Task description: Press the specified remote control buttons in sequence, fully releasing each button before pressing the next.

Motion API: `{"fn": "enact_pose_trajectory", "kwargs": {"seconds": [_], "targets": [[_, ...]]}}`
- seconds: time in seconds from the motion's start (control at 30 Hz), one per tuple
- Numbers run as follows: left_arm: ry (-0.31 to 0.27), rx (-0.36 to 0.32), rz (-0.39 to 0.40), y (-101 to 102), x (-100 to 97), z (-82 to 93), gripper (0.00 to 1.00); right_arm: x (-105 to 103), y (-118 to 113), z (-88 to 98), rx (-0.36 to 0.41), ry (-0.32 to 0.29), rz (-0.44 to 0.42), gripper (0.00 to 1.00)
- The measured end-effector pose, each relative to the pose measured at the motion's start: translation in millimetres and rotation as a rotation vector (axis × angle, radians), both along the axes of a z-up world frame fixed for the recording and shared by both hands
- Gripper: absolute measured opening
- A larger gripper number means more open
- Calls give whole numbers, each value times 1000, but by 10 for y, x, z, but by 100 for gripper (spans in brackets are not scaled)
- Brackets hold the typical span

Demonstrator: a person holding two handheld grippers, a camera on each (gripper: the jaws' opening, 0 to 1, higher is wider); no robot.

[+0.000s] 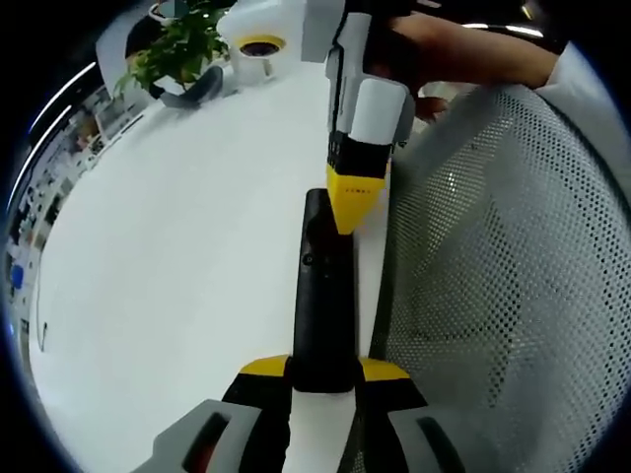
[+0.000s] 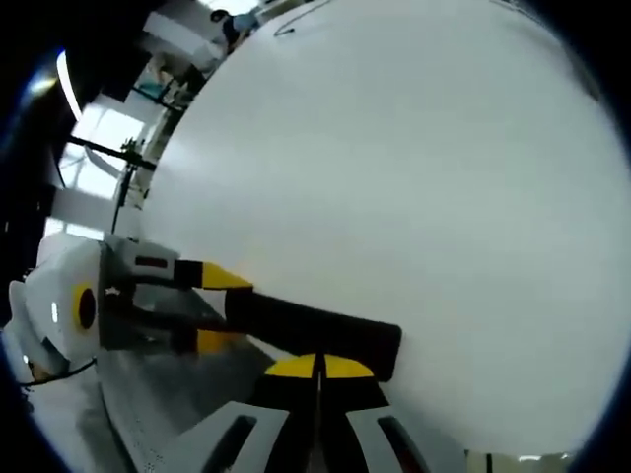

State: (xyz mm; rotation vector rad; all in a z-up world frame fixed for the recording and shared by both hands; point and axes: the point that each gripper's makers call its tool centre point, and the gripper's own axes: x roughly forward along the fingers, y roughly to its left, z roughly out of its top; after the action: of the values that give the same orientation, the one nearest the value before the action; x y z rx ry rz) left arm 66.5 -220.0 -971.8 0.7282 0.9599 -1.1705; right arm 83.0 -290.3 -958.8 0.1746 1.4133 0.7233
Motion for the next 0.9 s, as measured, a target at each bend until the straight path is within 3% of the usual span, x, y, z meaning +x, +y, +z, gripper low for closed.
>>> {"fn": "enact_pose_trajectory", "kwargs": {"seconds": [0.13,0.3,0.43,0.77,0.9], "targets": [[-1,-2,4,-1,-4,-2,24,96,-11,33,8,-60,-24,0],[-1,-5,10,3,-8,-3,24,33,20,-16,2,-38,-3,0],[-1,-2,13,6,-10,-4,24,24,27,-25,-22,-61,26,0],[4,-1,1,-6,-7,-7,24,41,2,-33,-11,-39,-7,0],[5,-11,8,-12,-5,-9,24,65,-20,-40,18,4,-99,0]]}}
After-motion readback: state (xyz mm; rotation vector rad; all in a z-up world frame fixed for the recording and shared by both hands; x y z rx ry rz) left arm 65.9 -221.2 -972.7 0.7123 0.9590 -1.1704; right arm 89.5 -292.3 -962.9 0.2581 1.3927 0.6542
